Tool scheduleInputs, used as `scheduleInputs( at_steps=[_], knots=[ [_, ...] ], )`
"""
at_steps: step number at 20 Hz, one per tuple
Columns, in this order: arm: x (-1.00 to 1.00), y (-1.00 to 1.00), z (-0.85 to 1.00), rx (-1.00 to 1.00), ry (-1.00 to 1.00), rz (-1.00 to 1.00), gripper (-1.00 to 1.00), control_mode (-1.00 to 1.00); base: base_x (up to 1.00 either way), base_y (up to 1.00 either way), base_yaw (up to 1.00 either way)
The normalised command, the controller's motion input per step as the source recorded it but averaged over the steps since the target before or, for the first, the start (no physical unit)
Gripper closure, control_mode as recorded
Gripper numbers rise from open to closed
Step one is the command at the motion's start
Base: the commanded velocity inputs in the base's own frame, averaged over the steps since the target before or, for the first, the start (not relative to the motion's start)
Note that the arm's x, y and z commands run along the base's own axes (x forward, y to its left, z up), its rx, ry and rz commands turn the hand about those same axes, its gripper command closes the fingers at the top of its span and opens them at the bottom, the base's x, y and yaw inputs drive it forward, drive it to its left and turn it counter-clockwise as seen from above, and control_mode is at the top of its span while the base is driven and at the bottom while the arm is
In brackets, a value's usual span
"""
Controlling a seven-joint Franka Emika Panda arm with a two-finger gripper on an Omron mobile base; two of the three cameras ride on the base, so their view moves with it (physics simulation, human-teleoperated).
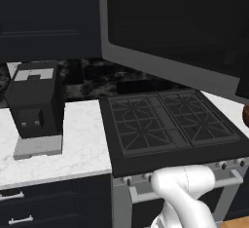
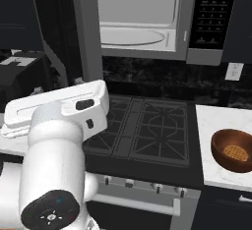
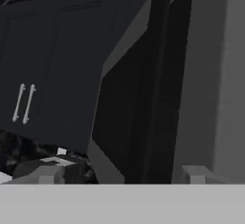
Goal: Open the microwave, place the bowl with waffle inside the microwave, then close the microwave door and turn it on.
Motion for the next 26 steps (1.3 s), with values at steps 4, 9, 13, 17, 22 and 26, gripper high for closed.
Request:
scheduleInputs(
  at_steps=[4,9,13,17,22,26],
  knots=[
    [-0.6,-0.44,0.2,0.18,-0.16,0.0,-1.0,-1.0,0.0,0.0,0.0],
    [0.06,-0.8,0.1,0.15,-0.01,0.01,-1.0,-1.0,0.0,0.0,0.0],
    [0.21,-0.74,-0.03,0.07,0.0,0.09,-1.0,-1.0,0.0,0.0,0.0],
    [0.35,-0.3,-0.26,0.04,0.0,0.22,-1.0,-1.0,0.0,0.0,0.0],
    [0.12,-0.11,-0.2,0.04,0.0,0.3,-1.0,-1.0,0.0,0.0,0.0],
    [0.12,0.07,-0.16,0.02,0.01,0.35,-1.0,-1.0,0.0,0.0,0.0]
  ],
)
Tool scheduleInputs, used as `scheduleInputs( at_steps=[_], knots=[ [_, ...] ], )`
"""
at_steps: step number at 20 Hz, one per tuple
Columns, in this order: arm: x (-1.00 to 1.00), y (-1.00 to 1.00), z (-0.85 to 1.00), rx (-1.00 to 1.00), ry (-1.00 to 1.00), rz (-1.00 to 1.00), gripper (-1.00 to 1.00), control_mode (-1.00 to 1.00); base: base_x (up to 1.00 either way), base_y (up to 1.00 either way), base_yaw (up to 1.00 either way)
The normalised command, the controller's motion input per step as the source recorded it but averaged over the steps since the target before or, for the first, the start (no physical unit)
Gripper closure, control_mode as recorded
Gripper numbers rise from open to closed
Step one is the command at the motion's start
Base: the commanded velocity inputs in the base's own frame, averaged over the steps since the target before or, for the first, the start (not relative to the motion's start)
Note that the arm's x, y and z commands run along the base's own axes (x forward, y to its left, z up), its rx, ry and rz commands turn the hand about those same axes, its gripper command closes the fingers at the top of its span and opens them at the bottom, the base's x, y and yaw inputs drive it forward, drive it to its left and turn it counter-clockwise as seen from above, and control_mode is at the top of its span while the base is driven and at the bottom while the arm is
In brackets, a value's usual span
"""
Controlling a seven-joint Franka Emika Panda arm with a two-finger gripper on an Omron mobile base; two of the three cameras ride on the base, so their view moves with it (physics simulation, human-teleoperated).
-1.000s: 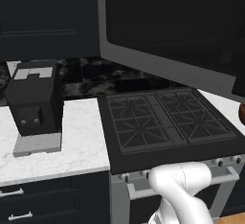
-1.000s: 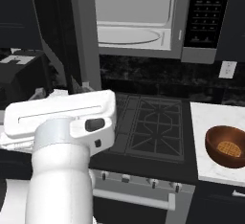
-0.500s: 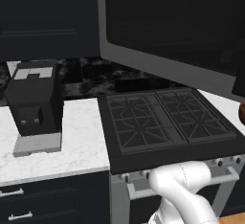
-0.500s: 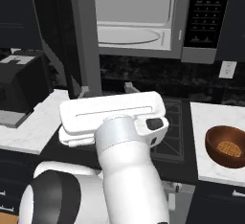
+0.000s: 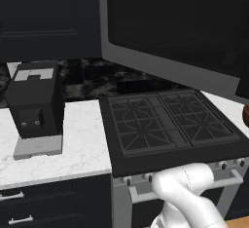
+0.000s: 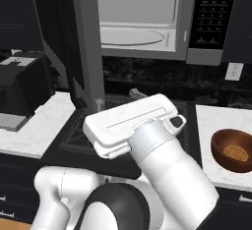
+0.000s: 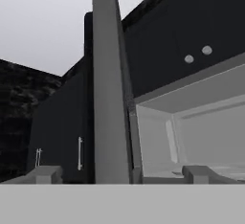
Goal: Open the microwave, place the bowl with waffle inside the microwave, then close the microwave door and turn it on.
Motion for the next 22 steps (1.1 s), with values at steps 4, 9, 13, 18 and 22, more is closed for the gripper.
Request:
scheduleInputs(
  at_steps=[4,9,13,18,22],
  knots=[
    [0.39,0.14,-0.11,0.0,0.03,0.31,-1.0,-1.0,0.0,0.0,0.0],
    [0.47,0.14,-0.01,0.0,0.06,0.25,-1.0,-1.0,0.0,0.0,0.0],
    [0.43,0.06,-0.01,0.0,0.11,0.18,-1.0,-1.0,0.0,0.0,0.0],
    [0.03,0.0,-0.06,0.0,0.04,0.14,-1.0,-1.0,0.0,0.0,0.0],
    [0.01,0.0,-0.11,0.0,0.0,0.18,-1.0,-1.0,0.0,0.0,0.0]
  ],
)
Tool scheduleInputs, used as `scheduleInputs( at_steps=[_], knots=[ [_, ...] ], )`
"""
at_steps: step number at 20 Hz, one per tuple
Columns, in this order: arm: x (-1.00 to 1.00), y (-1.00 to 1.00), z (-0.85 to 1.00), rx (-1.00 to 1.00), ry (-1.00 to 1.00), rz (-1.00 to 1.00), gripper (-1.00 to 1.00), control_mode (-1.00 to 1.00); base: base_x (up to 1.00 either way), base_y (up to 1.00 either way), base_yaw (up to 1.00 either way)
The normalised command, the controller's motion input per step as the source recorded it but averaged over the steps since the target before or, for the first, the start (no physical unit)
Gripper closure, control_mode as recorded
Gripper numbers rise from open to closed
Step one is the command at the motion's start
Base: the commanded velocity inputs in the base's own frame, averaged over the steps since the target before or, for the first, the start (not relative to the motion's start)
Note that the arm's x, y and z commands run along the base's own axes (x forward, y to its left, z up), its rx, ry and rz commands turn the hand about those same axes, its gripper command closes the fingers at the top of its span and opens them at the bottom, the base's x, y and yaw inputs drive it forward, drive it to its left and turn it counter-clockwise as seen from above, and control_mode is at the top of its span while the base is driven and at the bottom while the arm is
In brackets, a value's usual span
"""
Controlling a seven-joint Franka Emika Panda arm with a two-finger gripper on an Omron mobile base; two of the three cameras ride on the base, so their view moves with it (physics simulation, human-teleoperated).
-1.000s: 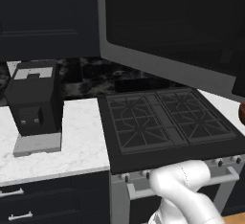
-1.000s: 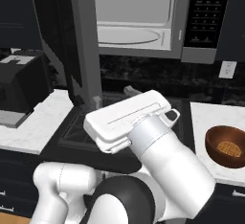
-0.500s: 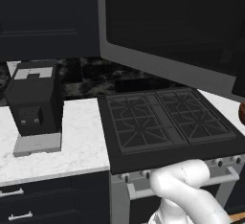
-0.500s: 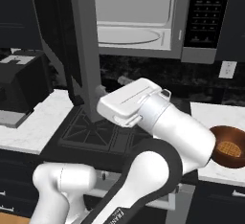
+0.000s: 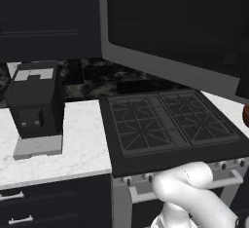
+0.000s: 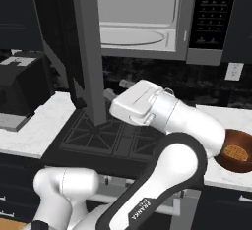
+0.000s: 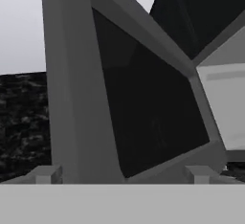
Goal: Open the microwave, place the bowl with waffle inside the microwave, then close the microwave door and turn it on.
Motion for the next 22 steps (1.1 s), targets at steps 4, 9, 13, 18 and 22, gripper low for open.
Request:
scheduleInputs(
  at_steps=[4,9,13,18,22],
  knots=[
    [0.0,0.09,-0.06,0.0,0.0,0.17,-1.0,-1.0,0.0,0.0,0.0],
    [0.0,0.52,0.0,0.0,0.01,0.1,-1.0,-1.0,0.0,0.0,0.0],
    [-0.19,0.67,0.0,0.0,0.03,0.07,-1.0,-1.0,0.0,0.0,0.0],
    [-0.63,0.62,0.0,0.0,0.0,0.07,-1.0,-1.0,0.0,0.0,0.0],
    [-0.78,0.76,0.05,0.0,0.0,0.04,-1.0,-1.0,0.0,0.0,0.0]
  ],
)
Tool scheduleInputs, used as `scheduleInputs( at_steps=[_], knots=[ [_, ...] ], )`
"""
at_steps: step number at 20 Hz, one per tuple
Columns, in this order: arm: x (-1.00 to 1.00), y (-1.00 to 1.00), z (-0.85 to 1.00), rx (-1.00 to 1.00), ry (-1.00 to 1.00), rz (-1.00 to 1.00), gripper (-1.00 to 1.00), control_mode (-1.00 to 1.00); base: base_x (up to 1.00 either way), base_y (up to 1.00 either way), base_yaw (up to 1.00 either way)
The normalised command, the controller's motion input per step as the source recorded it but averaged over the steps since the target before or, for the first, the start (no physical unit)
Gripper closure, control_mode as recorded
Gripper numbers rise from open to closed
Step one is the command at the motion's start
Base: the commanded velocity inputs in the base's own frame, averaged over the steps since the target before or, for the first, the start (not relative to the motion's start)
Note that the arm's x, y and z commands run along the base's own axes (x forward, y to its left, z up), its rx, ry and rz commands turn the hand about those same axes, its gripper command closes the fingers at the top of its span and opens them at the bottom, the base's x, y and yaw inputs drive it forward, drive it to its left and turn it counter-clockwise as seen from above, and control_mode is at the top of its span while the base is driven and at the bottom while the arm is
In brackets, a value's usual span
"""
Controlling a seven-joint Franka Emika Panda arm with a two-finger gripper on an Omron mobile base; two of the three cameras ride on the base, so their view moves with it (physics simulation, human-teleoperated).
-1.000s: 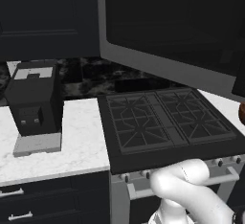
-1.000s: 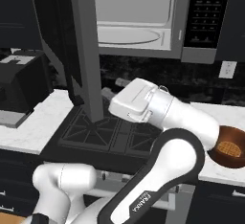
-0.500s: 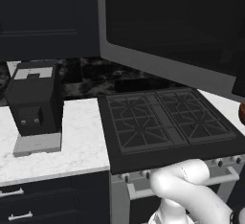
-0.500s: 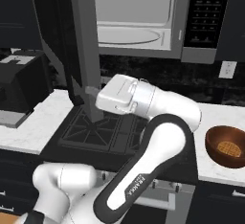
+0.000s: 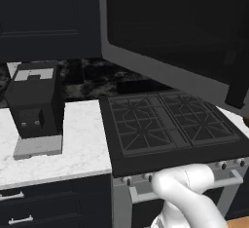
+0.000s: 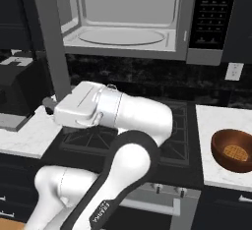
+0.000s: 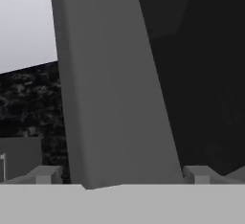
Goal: Open the microwave, place the bowl with waffle inside the microwave, then close the microwave door and turn it on.
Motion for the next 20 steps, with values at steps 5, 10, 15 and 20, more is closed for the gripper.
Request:
scheduleInputs(
  at_steps=[5,10,15,20],
  knots=[
    [-0.76,0.79,0.2,-0.02,0.0,0.0,-1.0,-1.0,0.0,0.0,0.0],
    [-0.7,0.73,0.39,-0.03,-0.01,0.0,-1.0,-1.0,0.0,0.0,0.0],
    [-0.61,0.83,0.33,-0.04,0.0,0.0,-1.0,-1.0,0.0,0.0,0.0],
    [-0.42,1.0,0.29,-0.08,0.0,0.0,-1.0,-1.0,0.0,0.0,0.0]
  ],
)
